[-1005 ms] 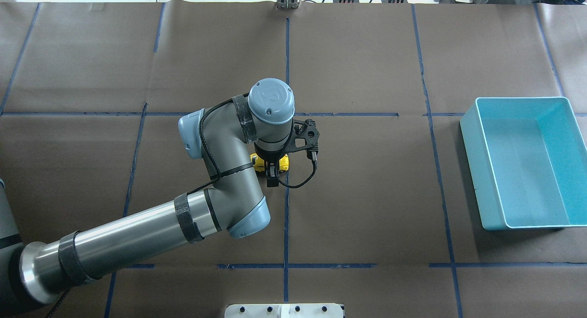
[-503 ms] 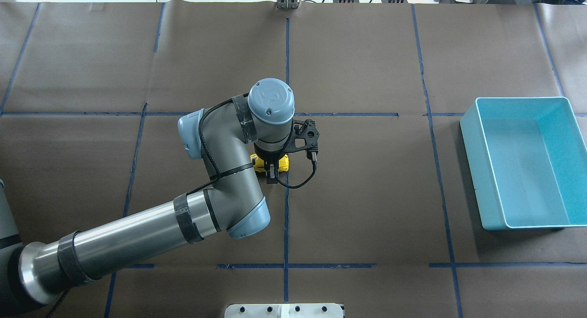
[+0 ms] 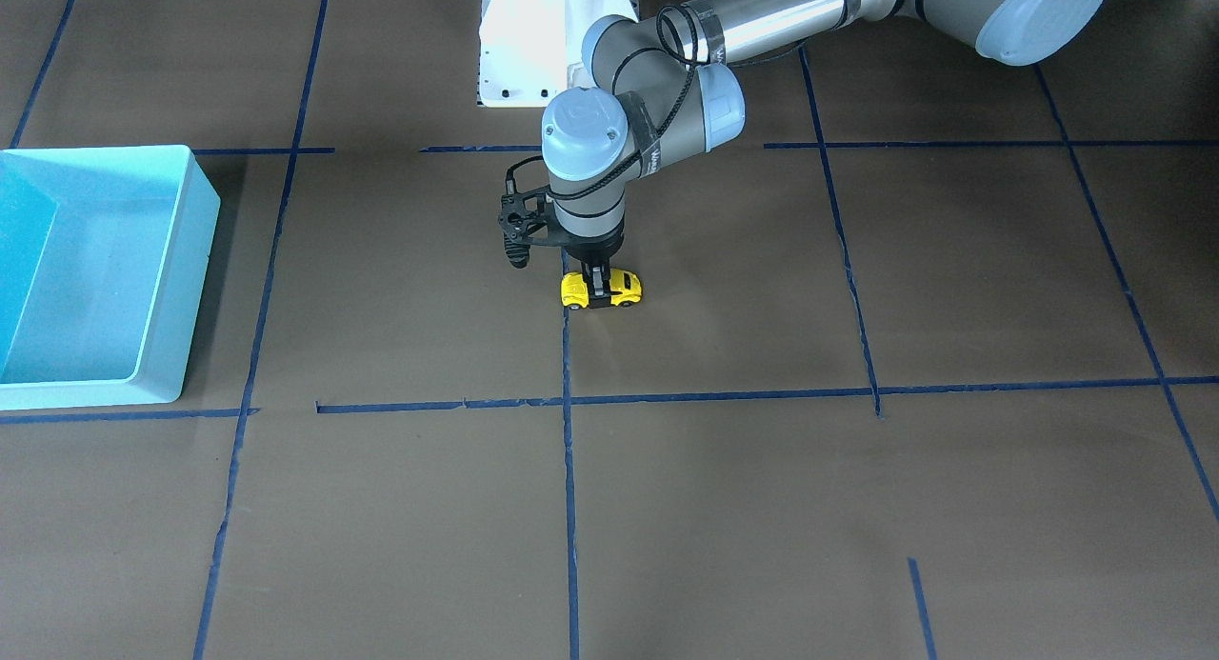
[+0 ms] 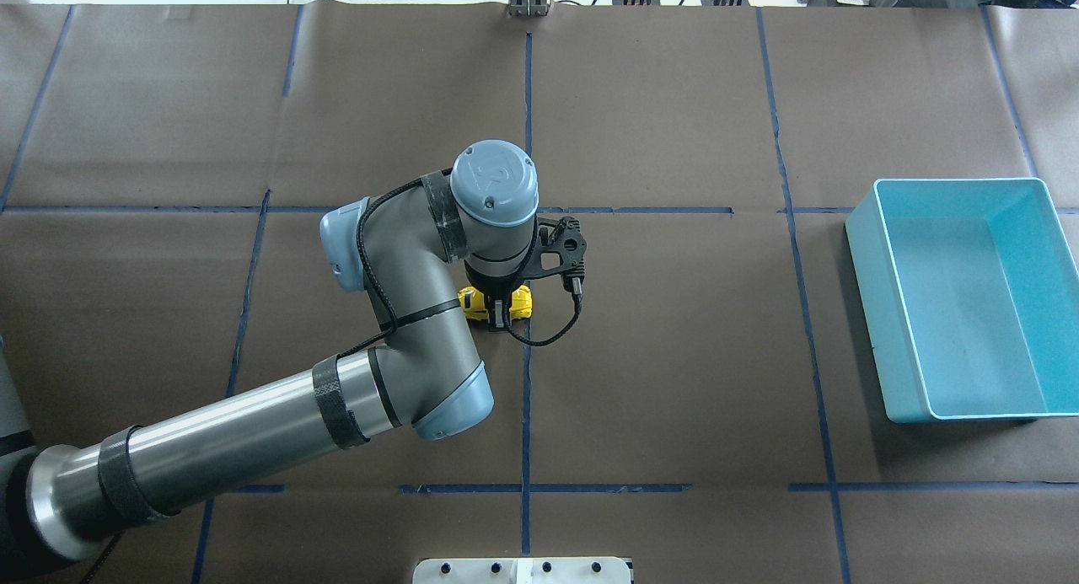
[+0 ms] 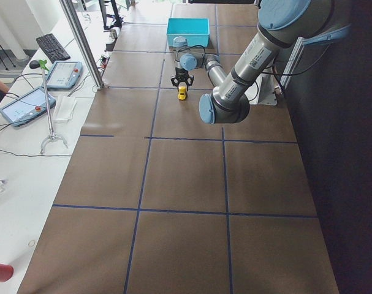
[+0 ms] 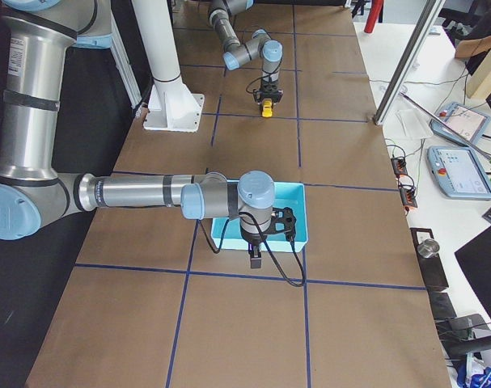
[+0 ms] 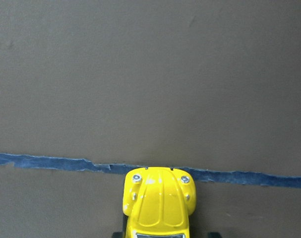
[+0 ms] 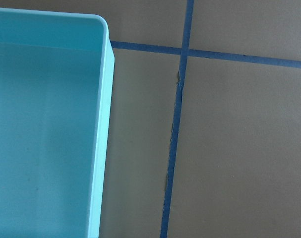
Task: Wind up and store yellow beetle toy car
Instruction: 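Press the held yellow car down against the table with the left gripper, then drag the yellow car backward along the table with the left gripper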
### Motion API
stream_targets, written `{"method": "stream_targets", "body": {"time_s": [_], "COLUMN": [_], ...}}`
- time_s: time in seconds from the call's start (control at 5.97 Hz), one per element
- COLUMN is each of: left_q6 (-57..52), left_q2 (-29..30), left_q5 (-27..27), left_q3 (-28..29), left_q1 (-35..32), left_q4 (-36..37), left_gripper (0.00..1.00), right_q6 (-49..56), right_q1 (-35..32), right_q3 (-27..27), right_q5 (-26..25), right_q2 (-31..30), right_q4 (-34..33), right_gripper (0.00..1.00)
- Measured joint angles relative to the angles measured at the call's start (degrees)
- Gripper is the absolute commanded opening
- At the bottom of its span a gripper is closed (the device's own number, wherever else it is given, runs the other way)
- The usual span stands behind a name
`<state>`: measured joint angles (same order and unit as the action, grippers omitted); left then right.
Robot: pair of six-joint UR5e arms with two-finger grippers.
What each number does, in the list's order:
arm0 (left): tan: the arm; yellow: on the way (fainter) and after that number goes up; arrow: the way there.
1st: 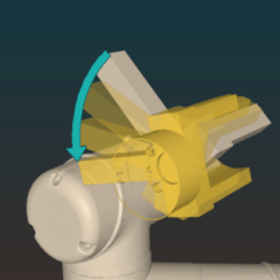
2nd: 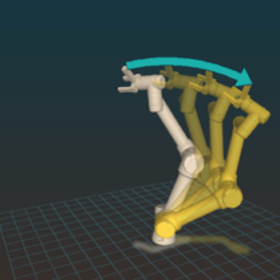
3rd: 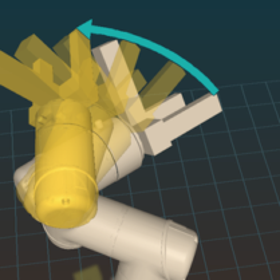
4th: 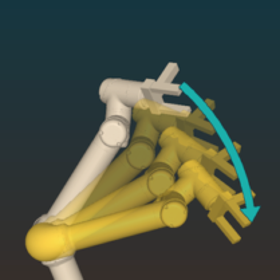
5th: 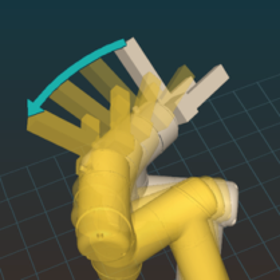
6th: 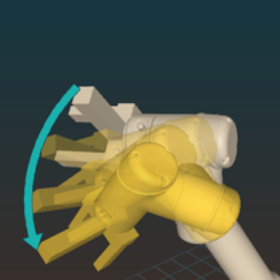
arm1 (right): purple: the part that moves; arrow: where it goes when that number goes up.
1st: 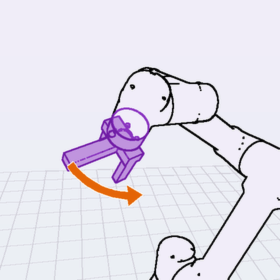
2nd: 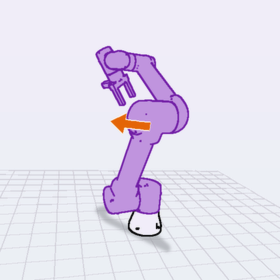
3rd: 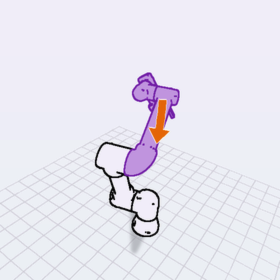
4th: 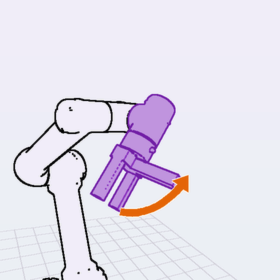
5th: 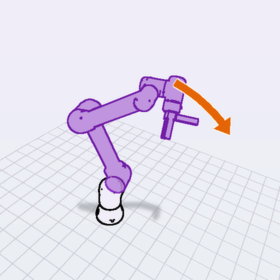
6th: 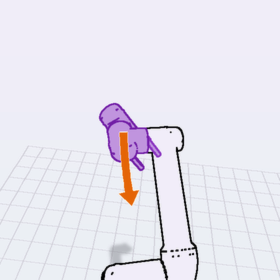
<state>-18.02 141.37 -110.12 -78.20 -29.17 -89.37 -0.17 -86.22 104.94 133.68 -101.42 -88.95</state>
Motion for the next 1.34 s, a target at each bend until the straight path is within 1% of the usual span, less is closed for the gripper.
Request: {"method": "stream_targets", "body": {"time_s": [0.17,0.34,0.5,0.67,1.17,1.34], "left_q6": [0.0,-0.1,-0.2,-0.4,-0.5,-0.4], "left_q2": [-0.1,-0.1,-0.1,-0.5,-1.8,-2.2], "left_q5": [0.0,0.0,0.0,-0.1,-0.3,-0.3], "left_q3": [-0.3,-0.5,-1.1,-2.5,-5.8,-6.2], "left_q1": [0.0,0.0,-0.2,-0.5,-0.8,-0.8], "left_q4": [0.2,0.4,0.9,1.8,2.4,0.6], "left_gripper": [0.37,0.29,0.15,0.07,0.02,0.01], "right_q6": [0.0,0.0,0.0,0.0,0.0,0.0], "right_q1": [0.0,0.0,0.0,0.0,0.0,0.0], "right_q3": [0.0,0.0,0.0,0.0,0.0,0.0], "right_q5": [0.0,0.0,0.0,0.0,0.0,0.0], "right_q2": [0.0,0.0,0.0,0.0,0.0,0.0], "right_q4": [0.0,0.0,0.0,0.0,0.0,0.0], "right_gripper": [1.00,1.00,1.00,1.00,1.00,1.00]}}
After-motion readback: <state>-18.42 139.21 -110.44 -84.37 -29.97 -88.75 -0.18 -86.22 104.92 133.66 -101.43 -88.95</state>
